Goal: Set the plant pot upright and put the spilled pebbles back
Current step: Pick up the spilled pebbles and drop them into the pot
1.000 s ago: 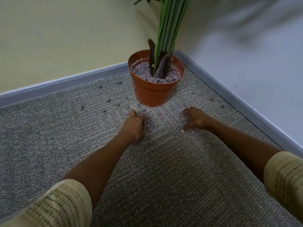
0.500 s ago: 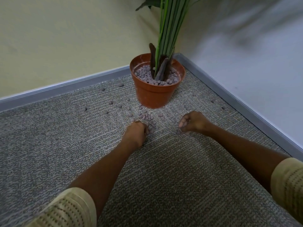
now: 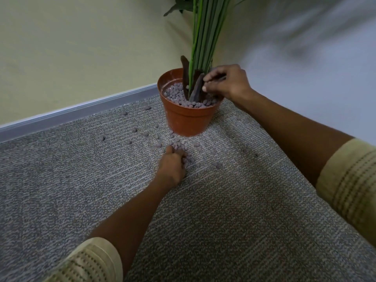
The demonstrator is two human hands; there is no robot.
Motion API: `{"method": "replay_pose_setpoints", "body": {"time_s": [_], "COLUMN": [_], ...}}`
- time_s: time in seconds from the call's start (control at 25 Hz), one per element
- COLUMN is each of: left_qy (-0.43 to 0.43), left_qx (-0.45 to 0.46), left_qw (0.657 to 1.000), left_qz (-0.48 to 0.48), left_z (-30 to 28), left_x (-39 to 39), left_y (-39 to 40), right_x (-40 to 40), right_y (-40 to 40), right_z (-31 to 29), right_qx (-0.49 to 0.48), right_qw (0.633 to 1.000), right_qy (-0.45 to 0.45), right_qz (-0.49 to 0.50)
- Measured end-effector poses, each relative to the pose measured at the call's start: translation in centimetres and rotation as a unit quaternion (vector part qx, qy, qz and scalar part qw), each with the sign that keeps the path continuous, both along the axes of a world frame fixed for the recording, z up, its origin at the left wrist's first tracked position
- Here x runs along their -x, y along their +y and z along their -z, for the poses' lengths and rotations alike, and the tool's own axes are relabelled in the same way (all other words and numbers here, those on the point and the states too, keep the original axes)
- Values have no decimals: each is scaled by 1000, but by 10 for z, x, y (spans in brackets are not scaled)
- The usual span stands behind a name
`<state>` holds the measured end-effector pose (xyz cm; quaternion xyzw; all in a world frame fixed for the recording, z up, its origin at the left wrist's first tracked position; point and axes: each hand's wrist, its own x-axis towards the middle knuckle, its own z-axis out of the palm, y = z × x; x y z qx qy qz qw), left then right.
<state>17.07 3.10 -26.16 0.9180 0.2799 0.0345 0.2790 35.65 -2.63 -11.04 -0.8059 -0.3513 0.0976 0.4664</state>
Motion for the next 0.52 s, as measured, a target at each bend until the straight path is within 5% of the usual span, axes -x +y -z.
{"method": "replay_pose_setpoints", "body": {"time_s": [0.16, 0.4, 0.52], "left_qy": [46, -29, -20], "left_qx": [-55, -21, -24], "left_qw": [997, 999, 998], "left_qz": [-15, 38, 46], "left_z": [6, 7, 7], "left_x": [-4, -3, -2], "left_y": [0, -2, -2], "right_x": [1, 3, 8], "right_y": [-3, -36, -55], "right_z": [17, 54, 82], "right_qx": [-59, -111, 53], "right_qw": [998, 991, 995], "right_qy": [1, 54, 76], "right_qz": [29, 56, 22]}}
